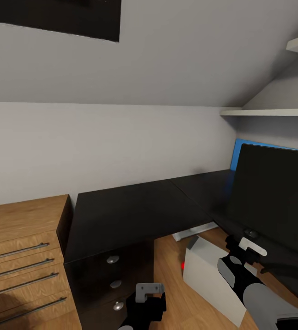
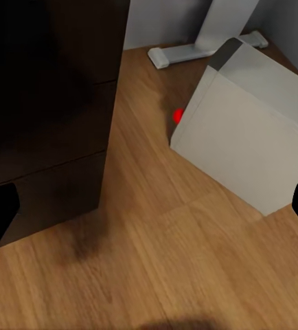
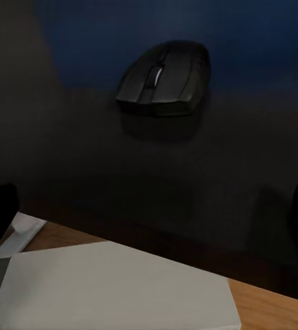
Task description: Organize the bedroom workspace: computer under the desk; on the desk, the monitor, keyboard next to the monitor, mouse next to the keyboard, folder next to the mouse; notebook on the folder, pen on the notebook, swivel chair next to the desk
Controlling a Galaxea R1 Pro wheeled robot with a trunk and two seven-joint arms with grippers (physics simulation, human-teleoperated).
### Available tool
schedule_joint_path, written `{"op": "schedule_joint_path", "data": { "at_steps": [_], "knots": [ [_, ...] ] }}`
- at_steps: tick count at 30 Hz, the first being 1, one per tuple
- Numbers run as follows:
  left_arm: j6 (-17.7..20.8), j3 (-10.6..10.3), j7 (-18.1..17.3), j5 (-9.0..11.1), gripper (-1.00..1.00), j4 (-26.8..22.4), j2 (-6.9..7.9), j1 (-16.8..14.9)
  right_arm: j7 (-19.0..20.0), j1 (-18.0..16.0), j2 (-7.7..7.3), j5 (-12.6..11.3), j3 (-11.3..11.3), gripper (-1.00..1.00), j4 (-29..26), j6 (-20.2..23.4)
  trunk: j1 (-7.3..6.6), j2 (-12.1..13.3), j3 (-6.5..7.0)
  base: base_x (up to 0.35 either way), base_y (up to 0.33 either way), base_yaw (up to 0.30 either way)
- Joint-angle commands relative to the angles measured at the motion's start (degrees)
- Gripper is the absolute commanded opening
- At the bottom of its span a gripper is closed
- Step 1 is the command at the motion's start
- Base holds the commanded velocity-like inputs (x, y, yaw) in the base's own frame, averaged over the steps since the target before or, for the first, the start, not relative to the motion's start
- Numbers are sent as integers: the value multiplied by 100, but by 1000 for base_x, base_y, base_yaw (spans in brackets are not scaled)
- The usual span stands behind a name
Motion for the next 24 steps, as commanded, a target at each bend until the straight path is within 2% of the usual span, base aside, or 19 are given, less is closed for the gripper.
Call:
{"op": "schedule_joint_path", "data": {
  "at_steps": [1, 10, 20, 24],
  "knots": [
    [21, -9, 38, 23, 100, -6, 1, -6, -18, -4, -5, -66, 34, 100, 0, -33, 0, -3, -7, 0, 0, 0],
    [21, -11, 41, 16, 100, -6, -1, -6, -44, -4, -4, -39, 50, 100, 22, -328, 0, -3, -7, 0, 0, 0],
    [19, -11, 42, 14, 100, -6, -6, -6, -193, -4, -5, -17, 78, 100, 33, -402, 0, -3, -7, 0, 0, 0],
    [19, -11, 42, 13, 100, -7, -6, -6, -223, -4, -5, -8, 92, 100, 34, -401, 87, -164, -78, 0, 0, 0]
  ]
}}
